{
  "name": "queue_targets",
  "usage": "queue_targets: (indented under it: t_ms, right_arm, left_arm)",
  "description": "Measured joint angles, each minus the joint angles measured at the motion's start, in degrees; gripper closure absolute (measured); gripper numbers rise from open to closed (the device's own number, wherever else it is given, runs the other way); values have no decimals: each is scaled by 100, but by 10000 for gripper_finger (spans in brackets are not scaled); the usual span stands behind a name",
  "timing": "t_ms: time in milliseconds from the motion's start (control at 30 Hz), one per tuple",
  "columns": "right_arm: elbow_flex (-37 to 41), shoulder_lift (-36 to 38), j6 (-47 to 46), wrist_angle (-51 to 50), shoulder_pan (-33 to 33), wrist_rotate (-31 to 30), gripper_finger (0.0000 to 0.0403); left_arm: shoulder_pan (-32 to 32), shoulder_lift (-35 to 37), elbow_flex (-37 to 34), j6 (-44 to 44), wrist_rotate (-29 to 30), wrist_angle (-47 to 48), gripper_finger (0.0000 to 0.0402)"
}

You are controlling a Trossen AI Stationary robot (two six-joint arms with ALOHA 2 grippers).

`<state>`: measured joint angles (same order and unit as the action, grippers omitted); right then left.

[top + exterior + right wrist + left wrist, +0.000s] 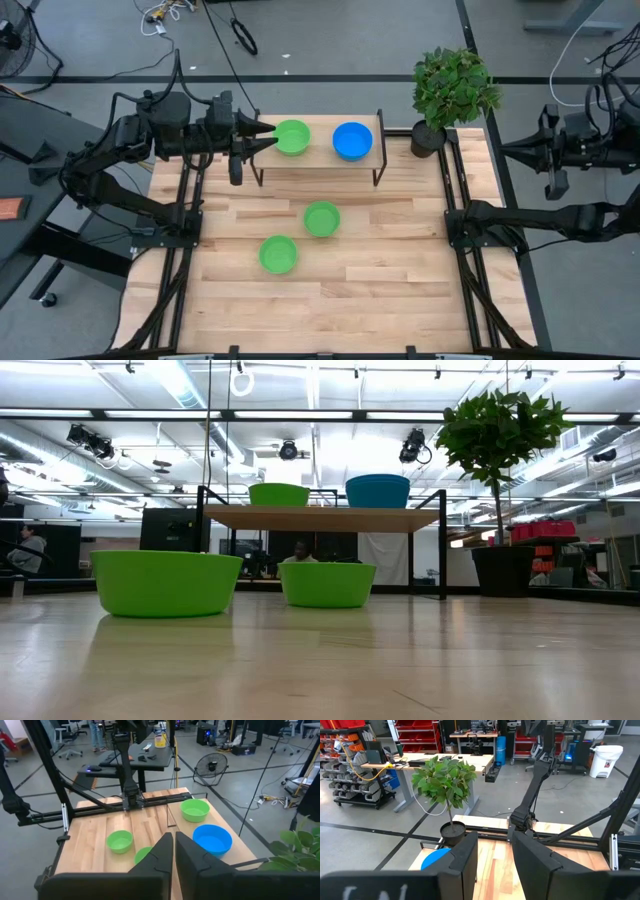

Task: Pick & Place Mini bowls
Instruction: Stack the top green bowl on the green bowl on the shelf

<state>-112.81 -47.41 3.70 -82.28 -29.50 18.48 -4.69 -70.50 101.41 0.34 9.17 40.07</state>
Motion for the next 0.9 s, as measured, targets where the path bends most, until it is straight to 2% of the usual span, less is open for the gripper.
queue_targets:
  t_ms: [167, 400, 600, 900]
  right_arm:
    - [0, -1, 0, 0, -2, 0, 380]
    - [0, -1, 0, 0, 0, 0, 380]
    - [0, -1, 0, 0, 0, 0, 380]
    - [0, -1, 2, 0, -2, 0, 380]
  left_arm:
    - [7, 0, 0, -72, -32, 3, 275]
    - [7, -1, 0, -299, -580, 5, 275]
    - [7, -140, 5, -499, -750, 7, 275]
    - [4, -533, 2, -1444, -754, -15, 275]
